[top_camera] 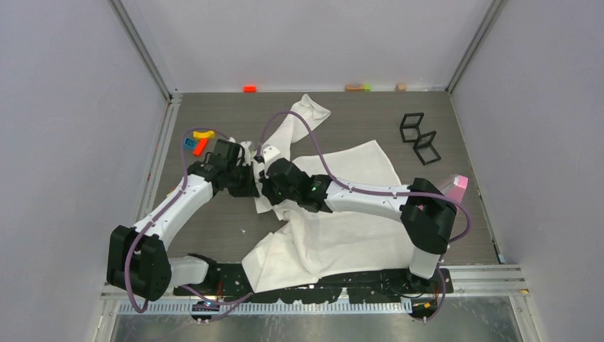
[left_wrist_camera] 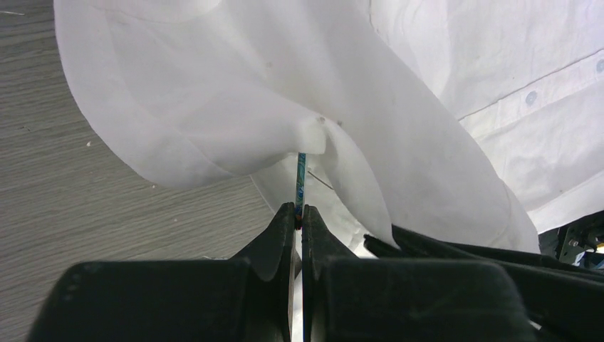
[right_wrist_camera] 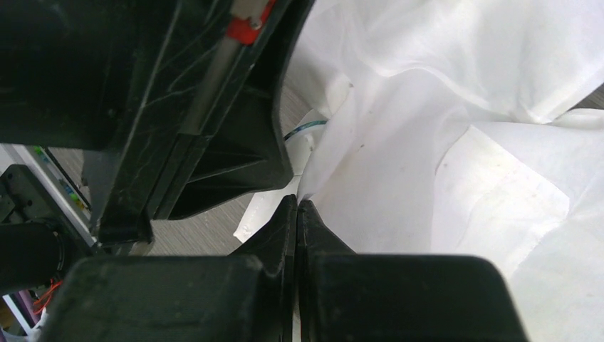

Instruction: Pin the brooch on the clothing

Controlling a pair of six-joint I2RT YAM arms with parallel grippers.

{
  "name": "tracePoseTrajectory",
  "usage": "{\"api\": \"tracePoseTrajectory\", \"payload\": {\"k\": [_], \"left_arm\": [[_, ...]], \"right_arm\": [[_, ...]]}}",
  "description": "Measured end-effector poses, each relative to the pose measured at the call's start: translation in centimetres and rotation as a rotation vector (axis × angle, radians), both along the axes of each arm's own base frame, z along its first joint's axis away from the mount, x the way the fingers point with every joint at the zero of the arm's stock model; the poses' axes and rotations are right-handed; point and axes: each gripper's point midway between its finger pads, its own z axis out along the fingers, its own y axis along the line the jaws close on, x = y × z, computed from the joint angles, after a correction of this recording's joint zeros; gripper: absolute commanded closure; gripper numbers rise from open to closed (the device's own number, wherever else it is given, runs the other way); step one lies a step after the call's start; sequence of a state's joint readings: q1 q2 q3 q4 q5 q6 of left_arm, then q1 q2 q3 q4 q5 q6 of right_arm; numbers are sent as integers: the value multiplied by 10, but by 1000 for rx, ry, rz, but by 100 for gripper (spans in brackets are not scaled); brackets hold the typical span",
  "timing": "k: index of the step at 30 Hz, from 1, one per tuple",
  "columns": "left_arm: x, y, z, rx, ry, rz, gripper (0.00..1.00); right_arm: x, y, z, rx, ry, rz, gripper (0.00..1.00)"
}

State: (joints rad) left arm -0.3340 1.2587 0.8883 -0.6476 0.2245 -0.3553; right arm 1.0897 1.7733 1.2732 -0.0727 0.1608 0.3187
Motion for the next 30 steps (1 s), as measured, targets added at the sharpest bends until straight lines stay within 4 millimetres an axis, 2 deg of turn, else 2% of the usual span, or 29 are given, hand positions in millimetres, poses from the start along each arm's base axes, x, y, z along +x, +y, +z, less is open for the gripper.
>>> {"api": "tracePoseTrajectory", "payload": {"k": [9, 14, 20, 26, 30], "left_arm": [[0, -3, 2, -16, -1, -7, 100], [1, -6, 5, -33, -10, -12, 100], [2, -8, 19, -63, -55, -11, 100], [1, -10, 31, -93, -91, -1, 100], [0, -12, 31, -105, -87, -5, 100]], "right_arm": [[-14, 3, -4, -26, 2, 57, 99], [-14, 4, -10, -43, 11, 57, 99], [-13, 4, -24, -69, 26, 52, 99], [-12, 4, -23, -60, 30, 37, 99], [-12, 3, -26, -53, 34, 26, 97]]}}
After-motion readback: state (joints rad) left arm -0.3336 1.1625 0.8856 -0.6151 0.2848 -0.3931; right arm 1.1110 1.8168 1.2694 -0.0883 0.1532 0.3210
